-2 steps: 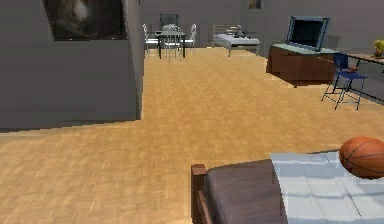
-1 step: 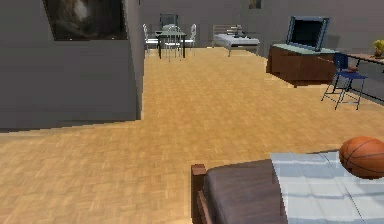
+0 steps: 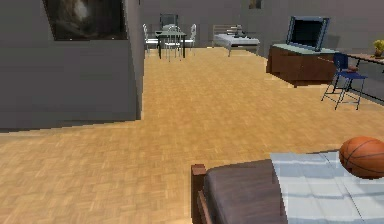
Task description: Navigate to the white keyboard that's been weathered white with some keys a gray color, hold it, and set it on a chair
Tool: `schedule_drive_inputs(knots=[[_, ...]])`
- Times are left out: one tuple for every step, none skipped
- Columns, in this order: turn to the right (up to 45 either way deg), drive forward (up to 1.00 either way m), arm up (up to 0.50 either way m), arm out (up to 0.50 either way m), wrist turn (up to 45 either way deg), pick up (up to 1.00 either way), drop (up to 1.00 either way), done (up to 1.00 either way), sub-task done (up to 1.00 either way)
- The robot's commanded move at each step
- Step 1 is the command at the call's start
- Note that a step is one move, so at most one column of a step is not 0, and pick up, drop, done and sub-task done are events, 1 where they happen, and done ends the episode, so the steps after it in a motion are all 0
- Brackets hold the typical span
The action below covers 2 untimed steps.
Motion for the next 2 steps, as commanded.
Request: schedule_drive_inputs(knots=[[0.0,0.0,0.0,0.46,0.0,0.0,0.0,0.0,0.0],[0.0,0.0,0.0,0.0,45.0,0.0,0.0,0.0,0.0]])
